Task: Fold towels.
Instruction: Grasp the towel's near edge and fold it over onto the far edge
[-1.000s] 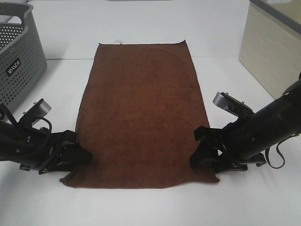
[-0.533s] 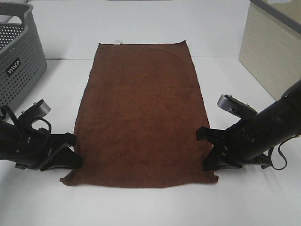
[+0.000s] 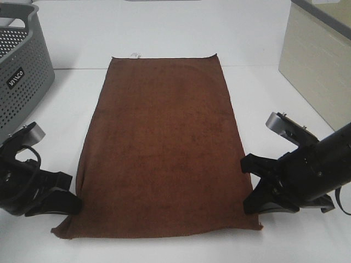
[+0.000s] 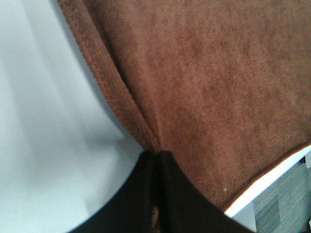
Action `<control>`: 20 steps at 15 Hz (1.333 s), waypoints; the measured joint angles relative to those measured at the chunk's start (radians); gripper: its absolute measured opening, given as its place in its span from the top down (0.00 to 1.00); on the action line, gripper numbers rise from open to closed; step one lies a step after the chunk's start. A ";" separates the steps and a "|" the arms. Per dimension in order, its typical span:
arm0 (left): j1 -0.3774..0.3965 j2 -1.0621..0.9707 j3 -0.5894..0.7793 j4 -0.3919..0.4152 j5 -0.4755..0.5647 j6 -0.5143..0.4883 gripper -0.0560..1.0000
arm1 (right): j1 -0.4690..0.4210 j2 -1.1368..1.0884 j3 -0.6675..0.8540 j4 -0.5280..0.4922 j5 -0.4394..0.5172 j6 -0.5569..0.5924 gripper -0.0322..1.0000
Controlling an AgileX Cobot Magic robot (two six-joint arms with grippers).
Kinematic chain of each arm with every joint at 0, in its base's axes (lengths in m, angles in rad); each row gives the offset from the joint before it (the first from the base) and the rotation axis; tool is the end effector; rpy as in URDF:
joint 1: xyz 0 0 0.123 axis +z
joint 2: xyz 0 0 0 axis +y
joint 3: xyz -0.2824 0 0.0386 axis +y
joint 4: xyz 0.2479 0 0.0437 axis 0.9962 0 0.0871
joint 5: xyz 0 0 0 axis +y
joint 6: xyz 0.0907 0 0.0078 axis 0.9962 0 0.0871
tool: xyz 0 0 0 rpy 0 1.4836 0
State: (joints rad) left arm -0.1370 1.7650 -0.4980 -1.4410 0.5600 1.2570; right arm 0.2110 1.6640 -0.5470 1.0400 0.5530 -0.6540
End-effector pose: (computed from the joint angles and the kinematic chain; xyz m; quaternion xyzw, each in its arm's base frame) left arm 0.2231 -0.0793 0.0955 0.0309 0.9507 -0.2896 0.1067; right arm 0.2179 0.0889 0.1181 0.0216 0.9658 0.2533 0.0517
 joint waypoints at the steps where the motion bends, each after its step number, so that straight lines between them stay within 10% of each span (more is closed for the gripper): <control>1: 0.000 -0.035 0.037 0.002 0.000 0.000 0.94 | 0.000 -0.020 0.033 0.000 0.005 0.000 0.97; 11: 0.000 -0.185 0.241 0.009 0.044 -0.002 0.94 | 0.000 -0.170 0.252 0.002 0.017 0.023 0.97; 20: 0.000 -0.173 -0.080 -0.035 0.006 -0.026 0.94 | 0.000 -0.161 -0.147 -0.059 0.003 0.057 0.97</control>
State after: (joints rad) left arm -0.1370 1.5920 -0.5780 -1.4760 0.5660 1.2310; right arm 0.2110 1.5030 -0.6940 0.9810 0.5560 -0.5970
